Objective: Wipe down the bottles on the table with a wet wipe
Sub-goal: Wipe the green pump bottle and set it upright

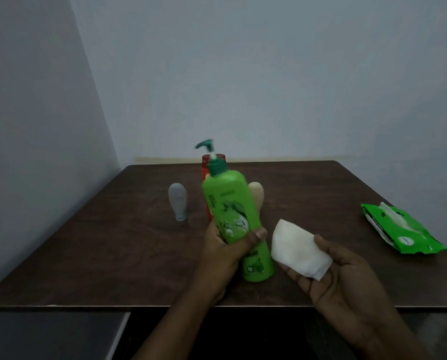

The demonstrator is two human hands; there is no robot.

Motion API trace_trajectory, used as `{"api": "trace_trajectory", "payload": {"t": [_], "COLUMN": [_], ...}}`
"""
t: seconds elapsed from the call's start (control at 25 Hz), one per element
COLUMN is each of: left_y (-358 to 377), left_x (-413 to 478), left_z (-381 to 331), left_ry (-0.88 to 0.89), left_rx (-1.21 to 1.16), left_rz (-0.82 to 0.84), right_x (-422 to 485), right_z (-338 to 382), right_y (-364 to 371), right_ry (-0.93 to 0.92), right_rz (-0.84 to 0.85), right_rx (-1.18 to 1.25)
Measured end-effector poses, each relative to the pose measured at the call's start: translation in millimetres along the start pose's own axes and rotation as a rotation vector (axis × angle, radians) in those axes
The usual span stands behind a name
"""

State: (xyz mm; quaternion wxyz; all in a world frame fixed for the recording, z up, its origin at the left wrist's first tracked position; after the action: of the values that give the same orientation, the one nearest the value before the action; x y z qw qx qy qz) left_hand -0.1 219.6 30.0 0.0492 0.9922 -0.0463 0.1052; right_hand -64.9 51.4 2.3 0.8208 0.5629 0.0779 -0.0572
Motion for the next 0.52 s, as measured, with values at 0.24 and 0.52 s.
{"api": "trace_trajectory", "payload": {"t": [0.24,0.52], "left_y": [35,46], "left_x": [-49,-74], "left_z": [4,-17], "left_ry": [-0.436,-0.547], "left_rx": [-0.701,-0.854], "left_rz": [-0.157,-0.14], "right_x": [-10,-100], "right_z": [29,48], "right_y": [3,69], "right_ry": [-0.278,-0.903], "right_rz": [-0.061,0.136], "right_rx": [-0.04,-0.735]}}
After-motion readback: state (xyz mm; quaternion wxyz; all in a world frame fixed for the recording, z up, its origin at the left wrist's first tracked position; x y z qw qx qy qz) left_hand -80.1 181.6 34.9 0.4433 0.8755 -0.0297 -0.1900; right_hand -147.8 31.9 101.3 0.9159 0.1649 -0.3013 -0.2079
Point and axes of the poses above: each hand's wrist, its own x-axis towards the middle knuckle, its own y-axis out of the palm, z = x × y, the point moved 9 cm from there along x, towards the middle knuckle, and after that the axes turned 14 degrees about x, right-handed, at the moved point
